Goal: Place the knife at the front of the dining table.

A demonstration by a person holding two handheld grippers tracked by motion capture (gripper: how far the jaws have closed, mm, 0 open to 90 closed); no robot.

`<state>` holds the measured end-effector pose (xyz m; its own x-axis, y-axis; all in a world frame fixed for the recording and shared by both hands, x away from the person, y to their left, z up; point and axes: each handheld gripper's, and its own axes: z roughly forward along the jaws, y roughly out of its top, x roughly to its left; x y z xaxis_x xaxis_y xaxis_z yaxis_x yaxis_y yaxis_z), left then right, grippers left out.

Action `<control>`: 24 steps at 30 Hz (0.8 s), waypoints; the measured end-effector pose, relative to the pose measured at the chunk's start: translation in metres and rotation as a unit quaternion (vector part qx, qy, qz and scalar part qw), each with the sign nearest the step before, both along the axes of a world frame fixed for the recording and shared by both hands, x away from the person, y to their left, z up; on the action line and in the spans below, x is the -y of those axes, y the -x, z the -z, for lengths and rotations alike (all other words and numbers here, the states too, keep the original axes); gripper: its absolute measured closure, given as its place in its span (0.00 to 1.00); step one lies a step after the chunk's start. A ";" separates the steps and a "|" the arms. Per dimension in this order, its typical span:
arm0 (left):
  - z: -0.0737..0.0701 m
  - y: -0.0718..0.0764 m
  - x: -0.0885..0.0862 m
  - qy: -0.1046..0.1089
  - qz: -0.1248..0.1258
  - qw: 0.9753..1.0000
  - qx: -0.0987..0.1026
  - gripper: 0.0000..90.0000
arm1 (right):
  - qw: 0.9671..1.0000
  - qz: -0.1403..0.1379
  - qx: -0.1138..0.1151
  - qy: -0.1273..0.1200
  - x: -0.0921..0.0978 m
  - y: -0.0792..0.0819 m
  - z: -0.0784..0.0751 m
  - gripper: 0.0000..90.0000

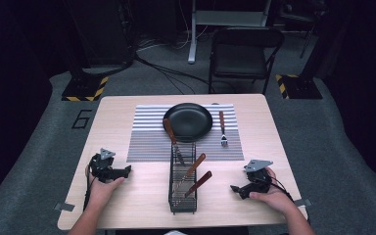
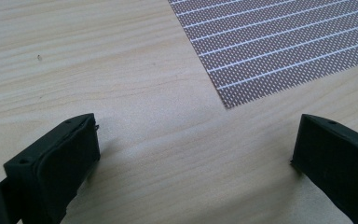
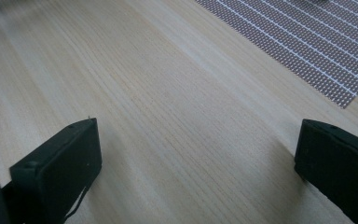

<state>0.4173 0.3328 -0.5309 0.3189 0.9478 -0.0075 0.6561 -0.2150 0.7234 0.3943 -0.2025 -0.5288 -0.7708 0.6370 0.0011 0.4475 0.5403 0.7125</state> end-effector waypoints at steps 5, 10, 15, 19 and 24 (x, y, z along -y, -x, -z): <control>0.000 0.000 0.000 0.001 -0.001 1.000 0.001 0.00 | 1.000 0.000 0.000 0.000 0.000 0.000 0.000 0.00; 0.000 0.000 0.001 0.001 -0.003 1.000 0.000 0.00 | 1.000 -0.001 0.001 0.001 0.000 0.000 0.000 0.00; -0.001 0.001 0.000 0.003 0.000 1.000 0.000 0.03 | 1.000 0.000 0.001 0.000 0.000 0.000 0.000 0.00; -0.001 0.002 0.000 0.007 0.002 1.000 0.007 0.09 | 1.000 0.000 0.000 0.000 0.000 0.000 0.000 0.00; -0.004 0.003 -0.002 0.006 -0.002 1.000 0.006 0.18 | 1.000 0.000 0.000 0.000 0.000 0.000 0.000 0.00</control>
<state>0.4139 0.3344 -0.5271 0.3155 0.9488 -0.0146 0.6486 -0.2044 0.7332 0.3943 -0.2025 -0.5288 -0.7709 0.6369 0.0007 0.4473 0.5406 0.7125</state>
